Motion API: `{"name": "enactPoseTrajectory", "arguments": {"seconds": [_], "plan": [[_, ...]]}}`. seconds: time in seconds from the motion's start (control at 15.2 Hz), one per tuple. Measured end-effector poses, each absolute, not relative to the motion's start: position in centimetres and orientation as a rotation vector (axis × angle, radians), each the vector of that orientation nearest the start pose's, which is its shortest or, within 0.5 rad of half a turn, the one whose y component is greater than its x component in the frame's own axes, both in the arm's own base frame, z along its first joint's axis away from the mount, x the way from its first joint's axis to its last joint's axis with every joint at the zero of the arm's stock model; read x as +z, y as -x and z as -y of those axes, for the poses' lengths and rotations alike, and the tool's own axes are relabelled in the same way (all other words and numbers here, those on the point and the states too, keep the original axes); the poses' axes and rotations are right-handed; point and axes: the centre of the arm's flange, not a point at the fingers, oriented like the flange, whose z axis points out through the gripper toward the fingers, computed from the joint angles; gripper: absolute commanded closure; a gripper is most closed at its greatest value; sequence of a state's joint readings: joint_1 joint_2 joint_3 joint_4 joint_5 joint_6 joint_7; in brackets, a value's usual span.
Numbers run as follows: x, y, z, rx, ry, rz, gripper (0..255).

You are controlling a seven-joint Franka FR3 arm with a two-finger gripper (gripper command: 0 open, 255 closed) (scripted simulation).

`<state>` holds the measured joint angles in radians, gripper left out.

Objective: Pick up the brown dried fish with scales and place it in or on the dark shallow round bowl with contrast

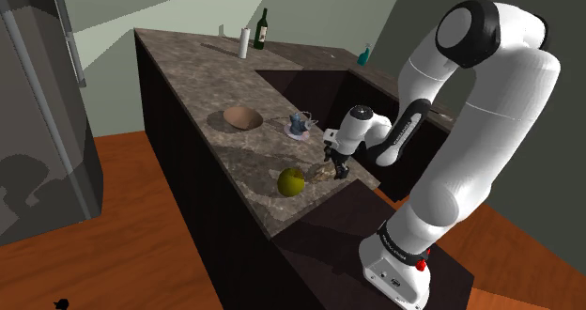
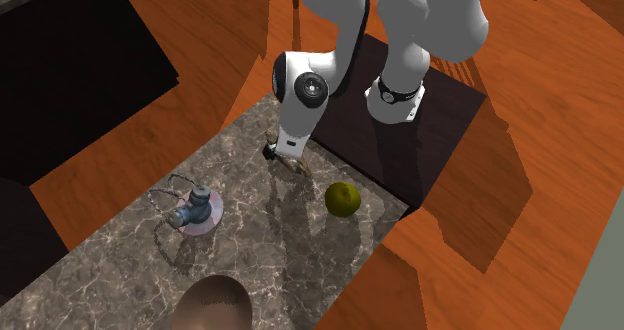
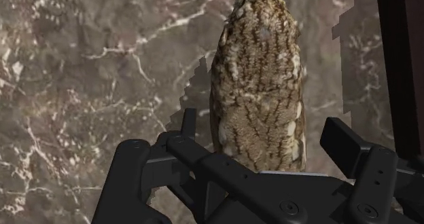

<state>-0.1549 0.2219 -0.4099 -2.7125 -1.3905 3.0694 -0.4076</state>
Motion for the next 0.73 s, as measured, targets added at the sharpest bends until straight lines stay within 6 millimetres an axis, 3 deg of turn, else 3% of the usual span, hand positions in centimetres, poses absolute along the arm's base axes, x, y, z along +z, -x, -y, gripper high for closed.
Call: {"name": "enactPoseTrajectory", "arguments": {"seconds": [0.13, 0.53, 0.59, 0.73], "plan": [[14.61, -33.21, 13.33, 0.111, 2.759, 1.981, 0], [14.39, -33.25, 13.40, 0.110, 2.759, 1.980, 0], [14.39, -33.25, 13.40, 0.110, 2.759, 1.980, 255], [14.39, -33.24, 13.40, 0.110, 2.759, 1.980, 255]]}}
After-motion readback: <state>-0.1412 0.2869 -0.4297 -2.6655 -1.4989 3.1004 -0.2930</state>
